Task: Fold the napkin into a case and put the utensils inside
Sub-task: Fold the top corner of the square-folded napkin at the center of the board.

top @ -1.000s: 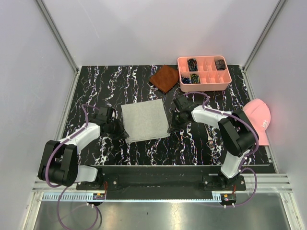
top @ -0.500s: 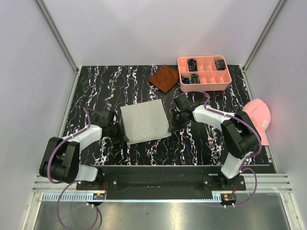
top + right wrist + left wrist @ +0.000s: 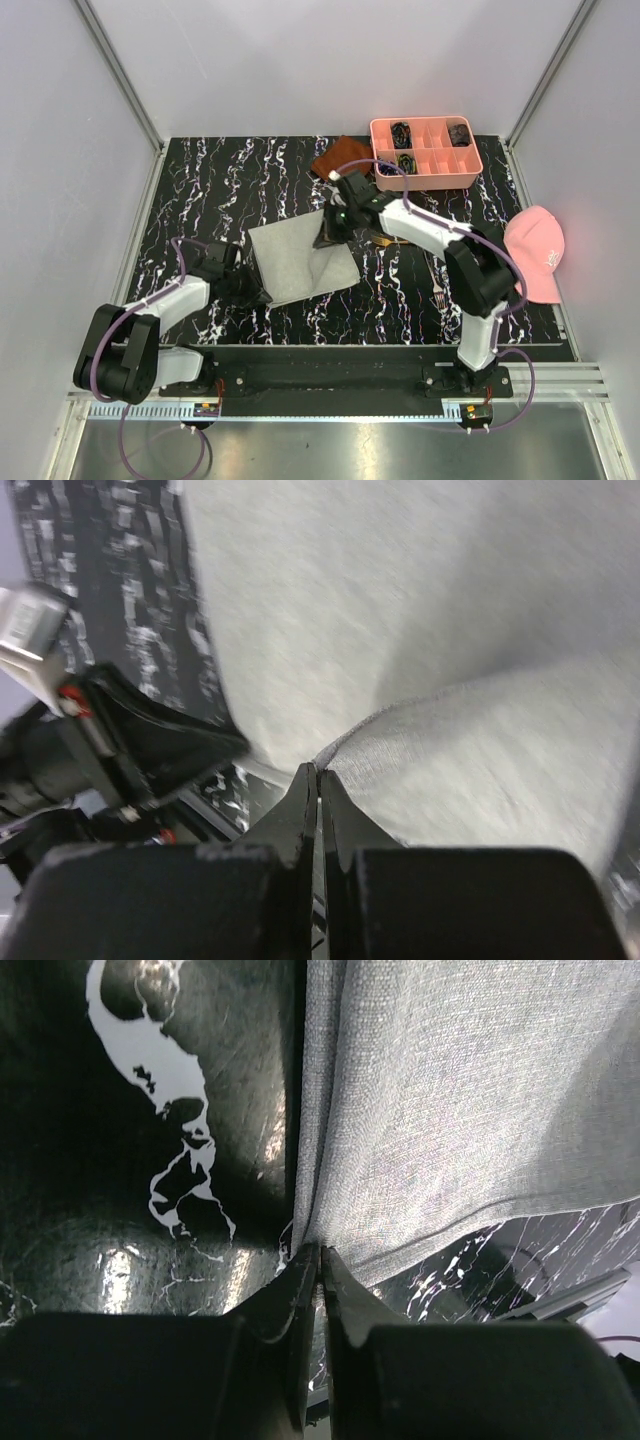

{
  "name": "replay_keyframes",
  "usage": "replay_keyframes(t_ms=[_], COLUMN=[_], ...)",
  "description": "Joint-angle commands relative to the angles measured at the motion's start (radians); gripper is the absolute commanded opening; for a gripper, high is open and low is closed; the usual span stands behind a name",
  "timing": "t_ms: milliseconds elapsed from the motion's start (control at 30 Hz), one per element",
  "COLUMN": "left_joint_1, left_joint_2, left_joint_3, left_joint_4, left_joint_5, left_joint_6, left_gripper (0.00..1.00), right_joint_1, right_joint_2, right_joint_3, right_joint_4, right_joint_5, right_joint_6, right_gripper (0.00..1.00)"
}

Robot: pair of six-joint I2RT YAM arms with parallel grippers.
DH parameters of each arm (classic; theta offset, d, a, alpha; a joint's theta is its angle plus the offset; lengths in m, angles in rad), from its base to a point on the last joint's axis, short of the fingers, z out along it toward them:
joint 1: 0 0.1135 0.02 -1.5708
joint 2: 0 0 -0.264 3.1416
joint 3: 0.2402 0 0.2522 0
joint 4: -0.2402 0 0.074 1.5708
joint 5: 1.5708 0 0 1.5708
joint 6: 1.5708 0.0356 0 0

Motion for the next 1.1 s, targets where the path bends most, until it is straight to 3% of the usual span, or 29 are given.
replay_keyframes(t_ms=[0, 167, 300, 567, 800, 1067], left_joint_1=[-0.006, -0.006, -0.002, 0.060, 0.188, 0.210], left_joint_2=[-0.013, -0.072, -0.138, -0.154, -0.165, -0.191], left_joint_3=[-0.026, -0.022, 0.068, 0.127, 0.119, 0.102], left_joint_4=[-0.022, -0.058, -0.177, -0.222, -0.228, -0.242], left_joint_5=[0.000, -0.009, -0.069, -0.090, -0.052, -0.048], left_joint_6=[-0.005, -0.017, 0.003, -0.014, 0.013, 0.032], left_gripper=[0.13, 0.16, 0.19, 0.17, 0.14, 0.14], right_joint_1=[0.049, 0.086, 0.096, 0.104, 0.104, 0.106], right_joint_2=[0.152, 0.335, 0.423, 0.537, 0.606, 0.675], right_joint_3=[0.170, 0.404, 0.521, 0.635, 0.717, 0.806], right_joint_4=[0.086, 0.096, 0.095, 0.112, 0.135, 0.138], right_joint_5=[-0.112, -0.174, -0.199, -0.234, -0.221, -0.242], right_joint_6=[0.018, 0.038, 0.046, 0.072, 0.104, 0.130], right_gripper=[0.00, 0.00, 0.00, 0.00, 0.00, 0.00])
